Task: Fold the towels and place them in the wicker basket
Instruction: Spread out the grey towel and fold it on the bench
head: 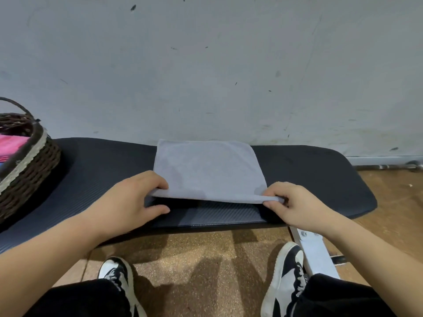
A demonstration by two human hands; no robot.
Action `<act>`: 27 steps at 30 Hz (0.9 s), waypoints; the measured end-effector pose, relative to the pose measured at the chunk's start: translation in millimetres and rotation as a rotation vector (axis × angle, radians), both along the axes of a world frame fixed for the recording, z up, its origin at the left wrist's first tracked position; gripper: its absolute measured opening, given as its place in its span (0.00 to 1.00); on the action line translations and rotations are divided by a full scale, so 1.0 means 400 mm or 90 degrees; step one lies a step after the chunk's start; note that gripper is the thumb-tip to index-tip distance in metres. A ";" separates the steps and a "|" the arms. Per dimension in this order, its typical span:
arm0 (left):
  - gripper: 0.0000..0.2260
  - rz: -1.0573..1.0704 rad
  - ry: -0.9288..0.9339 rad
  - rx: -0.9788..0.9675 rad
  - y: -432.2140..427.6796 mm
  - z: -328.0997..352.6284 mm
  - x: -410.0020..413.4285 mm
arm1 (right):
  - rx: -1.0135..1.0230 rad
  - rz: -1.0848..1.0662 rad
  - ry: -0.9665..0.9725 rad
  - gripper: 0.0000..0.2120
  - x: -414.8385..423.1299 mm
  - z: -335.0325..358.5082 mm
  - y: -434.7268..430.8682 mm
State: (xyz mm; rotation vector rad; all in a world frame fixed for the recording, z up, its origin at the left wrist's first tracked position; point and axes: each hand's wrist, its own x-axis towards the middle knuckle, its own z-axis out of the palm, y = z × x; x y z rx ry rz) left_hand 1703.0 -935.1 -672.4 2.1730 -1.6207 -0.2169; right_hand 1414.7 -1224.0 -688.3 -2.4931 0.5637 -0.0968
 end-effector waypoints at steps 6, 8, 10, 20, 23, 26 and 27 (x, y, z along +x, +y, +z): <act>0.08 0.006 0.053 0.056 0.003 0.014 0.002 | 0.079 0.001 0.122 0.04 -0.019 0.059 -0.020; 0.05 0.000 0.172 0.112 0.012 0.037 0.001 | 0.123 0.009 0.149 0.04 -0.033 0.084 -0.027; 0.04 -0.012 0.265 0.149 0.021 0.053 0.007 | 0.203 -0.003 0.155 0.04 -0.045 0.105 -0.030; 0.07 0.122 0.458 0.134 -0.059 0.094 0.043 | 0.393 -0.186 0.026 0.09 0.000 0.120 -0.073; 0.06 0.209 0.388 0.092 -0.123 0.074 0.065 | 0.310 -0.263 -0.030 0.07 0.061 0.083 -0.095; 0.06 0.255 0.315 0.091 -0.179 0.043 0.097 | 0.258 -0.310 -0.063 0.07 0.126 0.039 -0.127; 0.06 0.264 0.285 0.096 -0.194 0.032 0.109 | 0.243 -0.318 -0.068 0.07 0.148 0.029 -0.139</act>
